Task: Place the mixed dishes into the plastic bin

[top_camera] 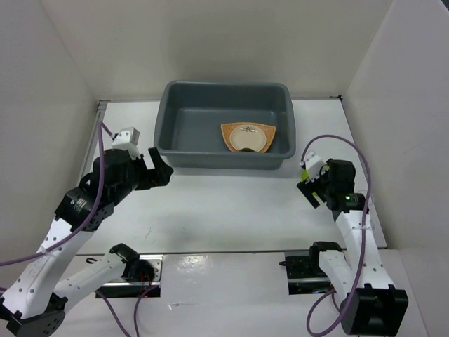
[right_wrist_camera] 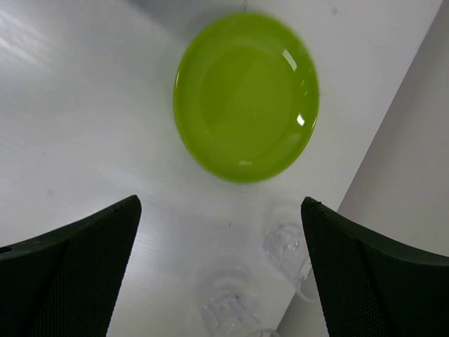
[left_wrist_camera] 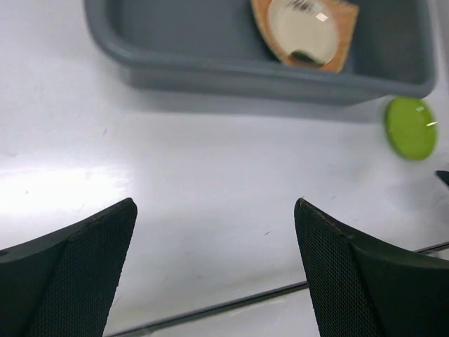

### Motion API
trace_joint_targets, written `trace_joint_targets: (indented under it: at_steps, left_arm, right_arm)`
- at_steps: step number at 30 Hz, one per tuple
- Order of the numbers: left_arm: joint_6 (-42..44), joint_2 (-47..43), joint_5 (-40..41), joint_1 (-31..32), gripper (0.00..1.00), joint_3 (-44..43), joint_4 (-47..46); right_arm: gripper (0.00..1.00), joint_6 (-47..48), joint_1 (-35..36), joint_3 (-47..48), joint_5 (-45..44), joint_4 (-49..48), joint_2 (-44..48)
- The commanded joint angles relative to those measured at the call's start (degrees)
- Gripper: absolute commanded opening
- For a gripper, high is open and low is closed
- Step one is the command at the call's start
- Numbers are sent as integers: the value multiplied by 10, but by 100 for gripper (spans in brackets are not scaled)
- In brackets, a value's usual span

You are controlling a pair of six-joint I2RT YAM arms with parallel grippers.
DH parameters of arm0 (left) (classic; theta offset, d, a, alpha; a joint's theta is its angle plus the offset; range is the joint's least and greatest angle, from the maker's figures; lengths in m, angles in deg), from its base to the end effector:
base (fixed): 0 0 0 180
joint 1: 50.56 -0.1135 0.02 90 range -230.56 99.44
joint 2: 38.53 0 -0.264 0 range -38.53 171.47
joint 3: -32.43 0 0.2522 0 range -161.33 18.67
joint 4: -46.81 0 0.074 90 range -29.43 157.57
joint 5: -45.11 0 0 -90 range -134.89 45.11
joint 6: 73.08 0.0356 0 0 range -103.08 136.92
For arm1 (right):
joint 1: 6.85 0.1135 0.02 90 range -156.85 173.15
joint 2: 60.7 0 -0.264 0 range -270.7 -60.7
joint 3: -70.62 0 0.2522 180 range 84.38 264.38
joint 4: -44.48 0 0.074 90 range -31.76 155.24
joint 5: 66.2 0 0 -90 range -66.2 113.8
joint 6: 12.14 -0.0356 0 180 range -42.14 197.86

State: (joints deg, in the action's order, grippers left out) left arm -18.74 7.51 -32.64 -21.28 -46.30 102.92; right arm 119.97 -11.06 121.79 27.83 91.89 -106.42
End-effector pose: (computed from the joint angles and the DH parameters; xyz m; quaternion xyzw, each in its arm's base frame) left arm 0.1335 -0.0662 0.3965 -0.1047 0.8266 -0.2177 0.5083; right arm 0.1679 -0.0099 0.2532 -0.3100 0.8587 -0.1305 0.3867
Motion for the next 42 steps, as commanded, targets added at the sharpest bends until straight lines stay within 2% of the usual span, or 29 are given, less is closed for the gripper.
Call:
trace_joint_targets:
  at_steps: [1,11,19,24,27,28,29,33,35,38,41,42]
  left_arm:
    - [28,-30,29,0,99,15,37]
    - [28,-37,66,0,99,28,56]
    - [17,-67,79,0,99,34,56]
    - [11,-72,89,0,99,39,50]
    - [11,-72,89,0,99,39,50]
    - [11,-72,89,0,99,39,50]
    - [11,-78,89,0,99,39,50]
    - [6,-91,89,0,99,39,50]
    - [6,-98,95,0,99,39,50]
    - [6,-104,95,0,99,39,50]
    - [6,-110,95,0,99,39,50]
    - [6,-110,95,0,99,39,50]
  right_arm:
    - [99,91,10,-24,-90,-32,11]
    - [99,119,57,-111,-98,-75,-3]
    - [99,154,75,-158,-93,-154,-26]
    - [99,177,75,-164,-132,-211,-85]
    - [99,164,75,-133,-148,-219,-171]
    - [97,155,75,-118,-155,-209,-198]
    - [85,135,75,-82,-155,-197,-256]
    - [67,91,75,-2,-129,-142,-370]
    - [66,84,75,4,-129,-147,-377]
    - [57,84,88,-2,-134,-160,-370]
    - [32,84,88,-8,-140,-160,-365]
    - [28,84,88,-8,-145,-160,-359]
